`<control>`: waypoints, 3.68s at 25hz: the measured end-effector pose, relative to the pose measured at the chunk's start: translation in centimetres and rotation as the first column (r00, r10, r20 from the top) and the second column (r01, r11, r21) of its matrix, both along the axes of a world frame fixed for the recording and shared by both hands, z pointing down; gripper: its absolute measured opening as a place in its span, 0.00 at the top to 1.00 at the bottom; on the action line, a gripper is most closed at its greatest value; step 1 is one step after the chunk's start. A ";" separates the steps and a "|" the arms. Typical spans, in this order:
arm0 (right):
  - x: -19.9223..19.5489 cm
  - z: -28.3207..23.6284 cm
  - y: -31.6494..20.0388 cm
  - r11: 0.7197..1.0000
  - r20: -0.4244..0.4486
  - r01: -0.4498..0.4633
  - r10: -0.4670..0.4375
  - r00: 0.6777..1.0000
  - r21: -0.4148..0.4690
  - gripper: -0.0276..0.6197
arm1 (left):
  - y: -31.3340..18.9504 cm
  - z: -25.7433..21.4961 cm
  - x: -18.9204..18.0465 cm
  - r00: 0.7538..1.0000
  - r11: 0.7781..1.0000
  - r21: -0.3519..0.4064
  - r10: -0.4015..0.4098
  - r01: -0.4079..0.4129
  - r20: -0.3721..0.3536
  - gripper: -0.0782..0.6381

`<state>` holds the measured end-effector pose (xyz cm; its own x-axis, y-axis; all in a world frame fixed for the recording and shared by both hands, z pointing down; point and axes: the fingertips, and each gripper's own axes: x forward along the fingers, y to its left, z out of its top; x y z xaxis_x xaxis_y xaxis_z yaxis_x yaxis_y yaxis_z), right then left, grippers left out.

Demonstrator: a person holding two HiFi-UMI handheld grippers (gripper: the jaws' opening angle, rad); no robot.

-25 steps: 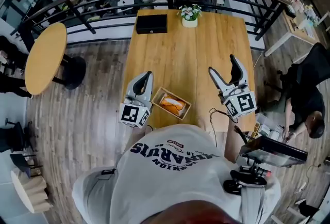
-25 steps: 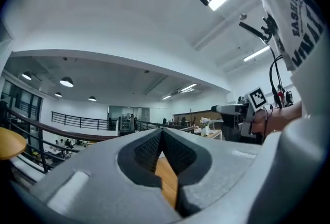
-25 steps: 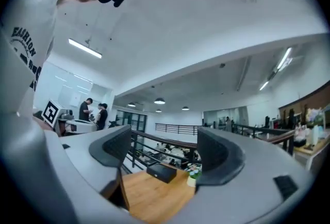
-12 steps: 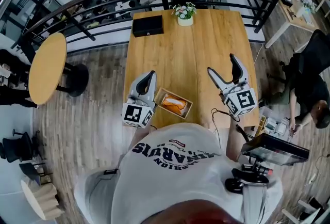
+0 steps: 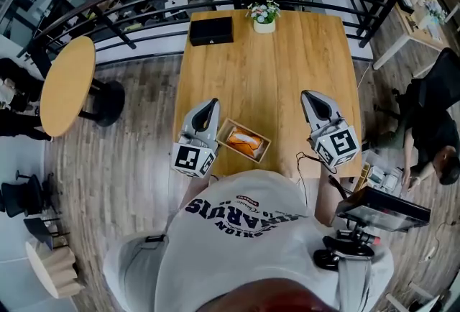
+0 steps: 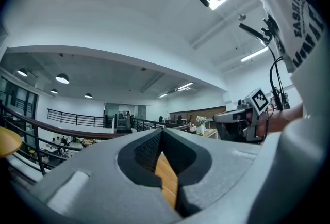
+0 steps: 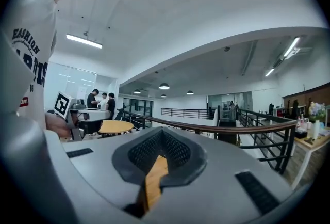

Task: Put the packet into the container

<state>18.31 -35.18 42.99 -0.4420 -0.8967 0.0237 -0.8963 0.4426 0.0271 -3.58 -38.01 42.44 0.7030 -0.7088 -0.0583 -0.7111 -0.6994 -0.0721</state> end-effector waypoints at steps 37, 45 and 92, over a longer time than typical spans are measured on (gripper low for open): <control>-1.0 0.2 12.9 0.994 -0.037 -0.096 0.094 0.995 -0.046 0.95 | 10.6 1.6 0.7 0.995 0.997 0.002 0.083 -0.083 -0.051 0.89; 1.8 0.2 25.0 0.995 -0.014 -0.100 0.100 0.995 -0.028 0.95 | 21.9 1.7 5.8 0.993 0.994 0.005 0.111 -0.111 -0.047 0.89; -11.4 5.2 57.4 0.964 -0.010 -0.157 0.159 0.987 -0.213 0.95 | 58.0 2.5 -2.2 0.954 0.952 -0.061 0.299 -0.299 -0.007 0.89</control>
